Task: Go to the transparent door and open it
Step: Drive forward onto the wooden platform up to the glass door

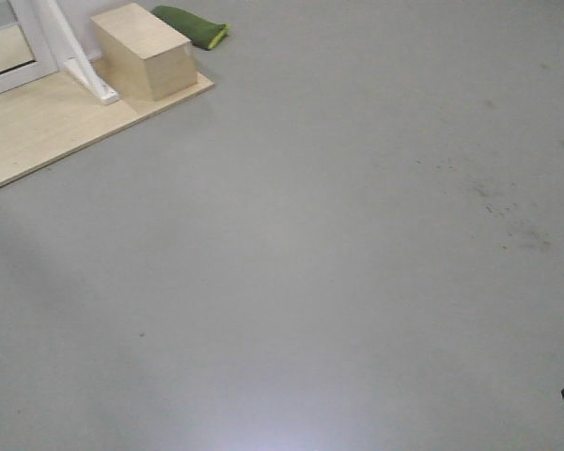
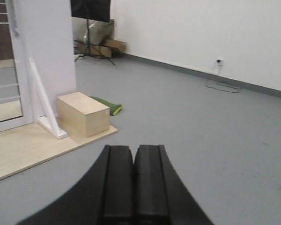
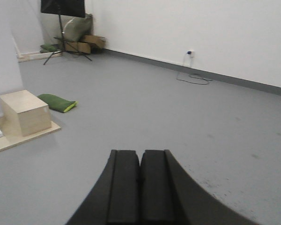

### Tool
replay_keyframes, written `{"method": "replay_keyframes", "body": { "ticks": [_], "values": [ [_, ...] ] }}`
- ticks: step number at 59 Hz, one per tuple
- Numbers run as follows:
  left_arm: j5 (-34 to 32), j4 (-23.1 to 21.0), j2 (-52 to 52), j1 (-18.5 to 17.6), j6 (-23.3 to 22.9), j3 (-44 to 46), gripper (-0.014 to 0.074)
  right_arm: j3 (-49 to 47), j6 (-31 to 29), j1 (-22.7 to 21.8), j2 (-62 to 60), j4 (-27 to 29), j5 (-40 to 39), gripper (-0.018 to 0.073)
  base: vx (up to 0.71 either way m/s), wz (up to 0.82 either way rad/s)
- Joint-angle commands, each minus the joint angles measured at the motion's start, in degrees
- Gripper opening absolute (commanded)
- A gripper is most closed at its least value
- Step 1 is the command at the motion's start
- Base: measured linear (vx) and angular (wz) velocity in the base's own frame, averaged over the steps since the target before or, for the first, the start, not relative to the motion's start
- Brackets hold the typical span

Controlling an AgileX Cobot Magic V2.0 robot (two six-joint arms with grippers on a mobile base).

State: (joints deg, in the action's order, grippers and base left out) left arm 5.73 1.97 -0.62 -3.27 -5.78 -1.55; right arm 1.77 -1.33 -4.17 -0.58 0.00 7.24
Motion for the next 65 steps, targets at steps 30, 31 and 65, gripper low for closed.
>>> {"method": "replay_keyframes", "body": {
  "ticks": [30, 31, 65],
  "values": [
    [-4.85, -0.07, -0.72, -0.06, -0.29, -1.81, -0.0006, 0.72, -0.12, -0.23, -0.41, -0.35, -4.85, -0.0008, 0.68, 0.63],
    [-4.85, -0.07, -0.72, -0.06, -0.29, -1.81, -0.0006, 0.72, -0.12, -0.23, -0.41, -0.35, -4.85, -0.0008, 0.67, 0.47],
    [-4.85, -0.07, -0.72, -0.06, -0.29, -1.81, -0.0006, 0.72, -0.12, -0.23, -0.41, -0.35, -4.90, -0.0008, 0.68, 0.28]
  ]
}}
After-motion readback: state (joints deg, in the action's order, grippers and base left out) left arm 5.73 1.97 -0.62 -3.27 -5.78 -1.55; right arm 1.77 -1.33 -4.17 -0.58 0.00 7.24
